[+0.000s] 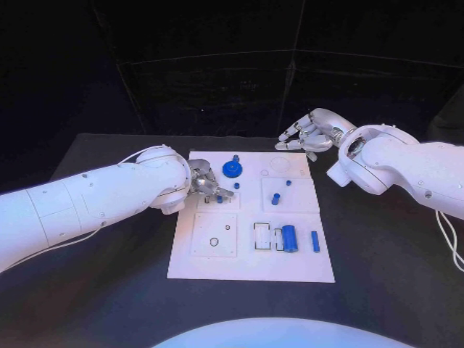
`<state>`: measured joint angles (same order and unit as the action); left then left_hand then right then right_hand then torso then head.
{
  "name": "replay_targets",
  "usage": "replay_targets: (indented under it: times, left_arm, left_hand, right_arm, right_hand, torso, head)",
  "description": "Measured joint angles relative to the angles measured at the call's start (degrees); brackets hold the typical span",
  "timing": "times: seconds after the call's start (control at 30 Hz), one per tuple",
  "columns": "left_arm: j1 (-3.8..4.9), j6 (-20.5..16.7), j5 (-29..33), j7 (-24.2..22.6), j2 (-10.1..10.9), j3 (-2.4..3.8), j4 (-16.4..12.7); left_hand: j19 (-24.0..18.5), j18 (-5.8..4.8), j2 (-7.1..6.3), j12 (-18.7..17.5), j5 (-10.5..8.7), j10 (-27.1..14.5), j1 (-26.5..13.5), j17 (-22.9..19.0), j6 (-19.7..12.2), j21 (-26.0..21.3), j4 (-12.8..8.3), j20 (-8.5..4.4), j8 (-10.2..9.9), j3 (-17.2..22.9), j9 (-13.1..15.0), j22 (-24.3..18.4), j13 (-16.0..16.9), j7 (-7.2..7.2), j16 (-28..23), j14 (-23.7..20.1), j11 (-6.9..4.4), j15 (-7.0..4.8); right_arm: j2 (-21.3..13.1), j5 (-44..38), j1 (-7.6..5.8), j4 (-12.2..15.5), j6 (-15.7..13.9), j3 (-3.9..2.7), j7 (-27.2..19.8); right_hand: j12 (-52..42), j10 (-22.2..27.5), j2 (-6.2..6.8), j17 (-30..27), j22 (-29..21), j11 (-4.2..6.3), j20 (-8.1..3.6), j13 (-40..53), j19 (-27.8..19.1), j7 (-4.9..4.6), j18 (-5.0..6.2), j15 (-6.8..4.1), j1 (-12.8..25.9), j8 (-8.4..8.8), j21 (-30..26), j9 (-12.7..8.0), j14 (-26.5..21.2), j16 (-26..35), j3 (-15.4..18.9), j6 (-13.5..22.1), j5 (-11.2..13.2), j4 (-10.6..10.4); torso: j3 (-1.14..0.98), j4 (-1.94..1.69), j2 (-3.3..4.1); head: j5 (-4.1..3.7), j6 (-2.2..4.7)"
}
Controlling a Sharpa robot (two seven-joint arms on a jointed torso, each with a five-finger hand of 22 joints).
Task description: Assemble the parts on the task board
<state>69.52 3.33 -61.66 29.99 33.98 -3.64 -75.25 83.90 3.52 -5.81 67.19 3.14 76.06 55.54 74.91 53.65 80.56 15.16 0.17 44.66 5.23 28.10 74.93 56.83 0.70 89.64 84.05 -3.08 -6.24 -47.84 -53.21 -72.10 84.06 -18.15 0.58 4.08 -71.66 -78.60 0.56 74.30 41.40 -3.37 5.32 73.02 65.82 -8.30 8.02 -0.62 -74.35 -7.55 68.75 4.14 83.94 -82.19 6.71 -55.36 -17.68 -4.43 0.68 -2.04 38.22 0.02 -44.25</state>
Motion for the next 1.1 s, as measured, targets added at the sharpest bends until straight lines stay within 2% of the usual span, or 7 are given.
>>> replay_targets:
  times: [0.47,0.53,0.67,0.8,0.83,1.0,1.1]
  left_arm:
    - [0.59,-0.3,1.1,0.0,0.8,0.22,-0.9]
    - [0.60,-0.3,1.2,0.0,1.1,0.70,-1.1]
    - [0.89,-0.2,1.4,0.0,1.6,2.62,-1.7]
    - [2.52,0.6,1.6,0.0,2.0,3.74,-1.6]
    - [3.02,0.9,1.7,0.0,2.0,3.88,-1.2]
    - [5.56,3.6,2.0,0.1,0.6,4.38,4.0]
    - [6.25,5.5,2.1,0.4,-0.9,4.38,7.5]
  left_hand:
    - [0.0,0.00,0.92,0.0,0.00,0.0,0.9,0.0,0.0,0.0,0.1,0.00,0.0,-1.0,0.0,0.0,-0.3,0.00,0.0,0.0,0.00,0.00]
    - [0.0,0.01,1.22,0.0,0.00,0.0,1.2,0.0,0.0,-0.1,0.0,0.00,0.0,-1.3,0.0,0.0,-0.5,0.00,0.0,0.0,0.00,0.00]
    - [0.0,0.00,1.53,-1.4,0.00,-1.1,2.5,0.0,-0.7,-1.9,0.0,0.01,0.0,-2.5,-0.1,-1.5,-2.5,0.24,0.0,0.0,0.08,0.00]
    - [-0.8,0.10,2.19,-6.4,0.00,-5.6,5.3,0.0,-4.5,-6.1,-0.3,0.37,-2.0,-4.1,-1.3,-6.9,-9.2,1.60,0.0,-0.1,1.30,0.57]
    - [-1.1,0.72,2.55,-7.1,0.00,-6.3,6.2,0.0,-5.6,-6.8,-0.5,0.68,-2.8,-4.3,-1.8,-7.8,-10.2,2.12,0.0,-0.1,1.75,0.98]
    - [-1.3,0.90,3.77,-7.3,0.01,-6.6,7.7,0.0,-7.2,-7.5,-0.7,0.99,-5.0,-5.1,-3.5,-8.7,-10.9,3.48,0.0,-0.2,2.39,1.66]
    - [-1.2,0.90,3.99,-7.0,0.01,-6.5,7.9,0.0,-7.2,-7.5,-0.5,1.18,-5.1,-5.3,-3.9,-8.6,-10.8,3.48,0.0,0.0,2.57,1.87]
  right_arm:
    - [0.0,0.0,0.00,-0.2,0.0,0.00,0.0]
    - [0.0,0.0,0.00,-0.2,0.0,0.00,0.0]
    - [0.0,0.0,0.00,-0.4,0.0,0.00,0.0]
    - [0.1,0.0,0.00,-0.7,0.0,0.00,-0.1]
    - [0.1,0.0,0.00,-0.7,0.0,0.00,-0.1]
    - [0.4,0.0,0.00,-1.0,0.0,0.00,-0.1]
    - [0.7,0.0,0.00,-1.1,0.0,0.00,-0.1]
  right_hand:
    - [0.0,0.0,0.00,0.0,0.0,0.00,0.00,0.0,0.0,0.00,0.00,0.00,0.0,0.00,0.0,0.0,0.0,0.0,0.0,0.0,0.0,0.0]
    - [0.0,0.0,0.00,0.0,0.0,0.00,0.00,0.0,0.0,0.00,0.00,0.00,0.0,0.00,0.0,0.0,0.0,0.0,0.0,0.0,0.0,0.0]
    - [0.0,0.0,0.00,0.0,0.0,0.00,0.00,-0.1,0.0,0.00,0.00,0.00,0.0,0.00,0.0,0.0,0.0,0.0,0.0,0.0,0.0,0.0]
    - [0.0,0.0,0.00,0.0,0.0,0.00,0.00,-0.1,0.0,0.00,0.00,0.00,0.0,0.00,0.0,0.0,0.0,0.0,0.0,0.0,0.0,0.0]
    - [0.0,0.0,0.01,0.0,0.0,0.00,0.00,-0.1,0.0,0.00,0.00,0.00,0.0,0.00,0.0,0.0,0.0,0.0,0.0,0.0,0.0,0.0]
    - [0.0,0.0,0.01,0.0,0.0,0.00,0.00,-0.1,0.0,0.00,0.00,0.00,0.0,0.00,0.0,0.0,0.0,0.0,0.1,0.0,0.0,-0.1]
    - [0.0,0.0,0.01,-0.1,-0.1,0.00,0.00,-0.1,0.0,0.00,0.00,0.00,0.0,0.00,0.0,0.0,0.0,0.2,0.2,0.0,0.0,-0.2]
  torso:
    - [-0.01,-0.01,-0.04]
    - [-0.01,-0.01,-0.03]
    - [0.01,0.00,-0.03]
    - [0.03,0.00,-0.01]
    - [0.03,-0.01,-0.01]
    - [0.01,0.01,0.04]
    - [0.01,0.08,0.11]
  head:
    - [0.12,0.15]
    - [0.12,0.21]
    - [0.12,0.31]
    - [0.03,0.32]
    - [0.02,0.32]
    - [0.22,0.51]
    - [0.30,0.60]
